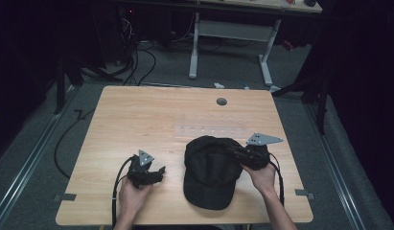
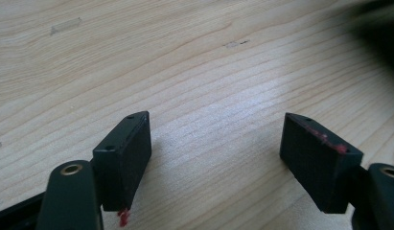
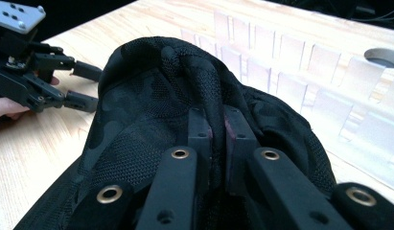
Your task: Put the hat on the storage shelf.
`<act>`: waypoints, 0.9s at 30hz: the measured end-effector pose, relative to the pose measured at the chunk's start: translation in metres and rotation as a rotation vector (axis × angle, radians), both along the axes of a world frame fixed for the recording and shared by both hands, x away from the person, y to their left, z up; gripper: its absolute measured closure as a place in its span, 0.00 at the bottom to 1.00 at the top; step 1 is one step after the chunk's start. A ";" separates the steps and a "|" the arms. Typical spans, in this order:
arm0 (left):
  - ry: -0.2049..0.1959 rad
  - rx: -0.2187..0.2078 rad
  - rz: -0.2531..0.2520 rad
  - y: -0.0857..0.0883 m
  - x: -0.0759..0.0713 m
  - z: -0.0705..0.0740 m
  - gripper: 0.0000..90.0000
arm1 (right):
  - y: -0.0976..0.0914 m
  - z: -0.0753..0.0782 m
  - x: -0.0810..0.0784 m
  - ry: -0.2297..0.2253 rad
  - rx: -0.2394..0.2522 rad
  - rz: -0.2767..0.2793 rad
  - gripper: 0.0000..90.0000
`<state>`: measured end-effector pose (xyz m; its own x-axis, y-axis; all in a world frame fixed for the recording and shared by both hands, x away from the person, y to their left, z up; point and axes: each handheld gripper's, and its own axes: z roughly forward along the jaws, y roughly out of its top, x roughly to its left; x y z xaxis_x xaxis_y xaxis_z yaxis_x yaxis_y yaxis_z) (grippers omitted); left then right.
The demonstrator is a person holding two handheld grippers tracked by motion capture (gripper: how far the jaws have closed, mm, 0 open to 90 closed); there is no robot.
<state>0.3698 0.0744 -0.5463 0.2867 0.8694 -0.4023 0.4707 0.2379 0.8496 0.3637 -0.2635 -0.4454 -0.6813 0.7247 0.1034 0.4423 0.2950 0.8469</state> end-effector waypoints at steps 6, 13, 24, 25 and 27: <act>0.013 -0.008 -0.025 0.002 -0.003 0.002 0.30 | -0.008 0.011 -0.002 -0.031 0.029 -0.004 0.94; 0.033 -0.068 -0.073 0.001 -0.008 0.008 0.32 | -0.012 0.019 -0.003 -0.056 0.042 0.001 0.94; 0.029 -0.182 -0.205 -0.006 -0.023 0.036 0.31 | -0.015 0.026 -0.002 -0.093 0.062 0.011 0.94; 0.030 -0.191 -0.218 -0.007 -0.024 0.039 0.31 | -0.015 0.026 -0.002 -0.096 0.062 0.012 0.94; 0.030 -0.203 -0.246 -0.011 -0.026 0.043 0.30 | -0.015 0.026 -0.002 -0.099 0.067 0.013 0.94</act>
<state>0.3433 0.0638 -0.5028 0.4640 0.6767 -0.5716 0.5592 0.2768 0.7815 0.3616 -0.2783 -0.4195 -0.7000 0.7093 0.0826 0.3518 0.2419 0.9043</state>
